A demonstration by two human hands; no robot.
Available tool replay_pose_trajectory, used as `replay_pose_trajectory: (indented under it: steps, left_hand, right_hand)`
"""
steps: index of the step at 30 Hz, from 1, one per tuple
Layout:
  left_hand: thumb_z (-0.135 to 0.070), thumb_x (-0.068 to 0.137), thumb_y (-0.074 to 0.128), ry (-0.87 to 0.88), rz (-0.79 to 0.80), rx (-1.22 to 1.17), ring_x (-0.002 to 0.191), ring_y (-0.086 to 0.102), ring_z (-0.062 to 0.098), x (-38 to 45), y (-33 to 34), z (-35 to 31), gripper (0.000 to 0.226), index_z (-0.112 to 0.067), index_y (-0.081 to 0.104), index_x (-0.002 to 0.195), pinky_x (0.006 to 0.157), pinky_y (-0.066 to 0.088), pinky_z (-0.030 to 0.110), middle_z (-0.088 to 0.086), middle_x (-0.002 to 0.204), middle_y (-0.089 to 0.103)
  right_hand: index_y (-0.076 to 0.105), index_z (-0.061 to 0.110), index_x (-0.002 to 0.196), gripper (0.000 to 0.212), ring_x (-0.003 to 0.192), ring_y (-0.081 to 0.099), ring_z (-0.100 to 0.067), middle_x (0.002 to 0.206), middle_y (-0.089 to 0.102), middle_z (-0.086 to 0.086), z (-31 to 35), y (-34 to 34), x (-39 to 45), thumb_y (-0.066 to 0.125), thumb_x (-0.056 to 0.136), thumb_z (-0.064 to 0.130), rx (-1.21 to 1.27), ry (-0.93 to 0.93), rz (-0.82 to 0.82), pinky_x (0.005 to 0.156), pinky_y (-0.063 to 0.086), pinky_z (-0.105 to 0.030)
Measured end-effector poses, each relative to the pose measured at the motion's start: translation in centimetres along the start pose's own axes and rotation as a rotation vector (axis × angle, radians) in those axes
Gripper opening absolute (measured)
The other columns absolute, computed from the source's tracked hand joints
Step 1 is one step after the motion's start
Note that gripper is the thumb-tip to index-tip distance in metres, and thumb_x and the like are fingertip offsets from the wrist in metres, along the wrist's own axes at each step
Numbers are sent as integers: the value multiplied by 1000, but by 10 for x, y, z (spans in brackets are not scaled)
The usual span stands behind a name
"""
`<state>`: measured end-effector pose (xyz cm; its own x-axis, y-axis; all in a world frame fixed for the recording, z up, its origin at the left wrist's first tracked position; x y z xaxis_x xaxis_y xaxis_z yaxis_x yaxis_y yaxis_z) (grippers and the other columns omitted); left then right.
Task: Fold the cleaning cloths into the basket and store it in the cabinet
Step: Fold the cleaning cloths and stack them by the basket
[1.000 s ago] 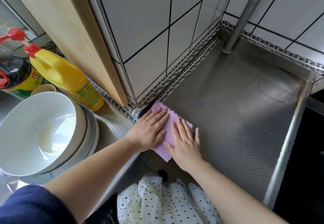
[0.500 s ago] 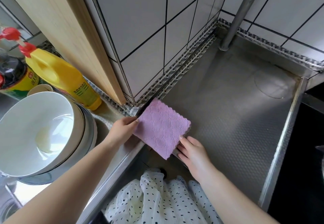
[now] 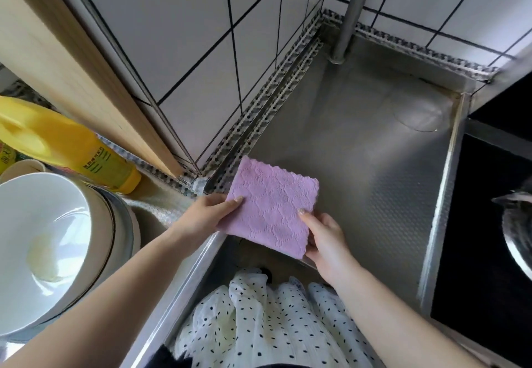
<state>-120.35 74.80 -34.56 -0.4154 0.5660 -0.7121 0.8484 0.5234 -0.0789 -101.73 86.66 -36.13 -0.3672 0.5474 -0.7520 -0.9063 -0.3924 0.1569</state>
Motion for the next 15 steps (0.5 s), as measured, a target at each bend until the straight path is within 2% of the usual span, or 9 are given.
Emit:
replay_pose_trajectory:
  steps: [1,3,5,7,8,11,12,13,15]
  left_hand:
    - [-46,66,69,-5,53,-55,92,64,21,-2,5,-2,62,-3,59,109,94,51,39,14,104,65]
    - [-38,68,71,-6,155,-101,76,62,15,-4,16,-8,59,3,54,108,75,54,28,11,91,62]
    - [-31,70,79,-9,249,-104,74,65,13,-1,30,-14,56,0,53,110,65,54,23,9,94,64]
    - [-25,69,78,-13,338,-108,88,69,20,2,44,-20,60,-4,52,119,71,57,27,11,107,67]
    - [-23,70,75,-10,380,-100,95,69,23,3,52,-23,59,-4,52,121,75,57,29,12,111,68]
    - [-13,82,69,-14,531,-19,104,66,30,0,80,-33,43,-2,55,122,82,57,34,14,115,68]
    - [-14,83,68,-26,583,22,105,66,30,-2,93,-39,42,-2,56,121,82,57,35,15,115,68]
    - [-17,81,71,-43,642,68,104,66,31,-3,108,-43,45,-2,56,121,81,57,35,15,115,68]
    - [-30,65,85,-86,745,130,106,65,30,-8,132,-50,69,-3,56,122,81,57,37,15,116,67]
  right_hand:
    - [58,15,104,20,91,67,-21,104,69,-7,-1,-7,-3,65,87,22,7,-14,-7,80,56,-42]
    - [57,15,109,23,93,67,-22,108,69,-7,-1,-22,-12,64,87,20,18,-53,-34,86,54,-46]
    - [57,15,110,25,89,66,-20,106,68,-6,-3,-38,-23,64,87,20,59,-90,-82,75,57,-41]
    - [57,15,110,27,81,66,-15,103,67,-3,-6,-55,-33,65,86,20,105,-123,-137,59,54,-29]
    - [57,14,112,30,80,66,-15,102,67,-2,-8,-62,-38,66,84,22,119,-136,-157,58,53,-27]
    - [56,17,117,52,96,66,-20,109,68,-1,-14,-84,-57,72,70,36,155,-164,-218,83,53,-41]
    - [56,17,118,55,100,66,-21,112,68,-1,-17,-94,-65,71,69,36,185,-177,-245,87,52,-43]
    - [56,17,118,51,101,66,-21,113,68,-2,-20,-106,-75,70,73,33,225,-201,-276,82,54,-39]
    - [56,18,117,35,94,68,-17,109,68,0,-28,-123,-93,65,84,24,251,-229,-311,67,53,-28]
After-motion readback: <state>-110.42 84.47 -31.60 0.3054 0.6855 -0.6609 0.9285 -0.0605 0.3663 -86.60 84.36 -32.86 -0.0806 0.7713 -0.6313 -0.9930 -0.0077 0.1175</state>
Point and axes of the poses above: each hand's wrist, its own x-axis towards the middle knuckle, its own y-axis out of the palm, z = x × y, the point moved 1 cm from there along x, towards the middle knuckle
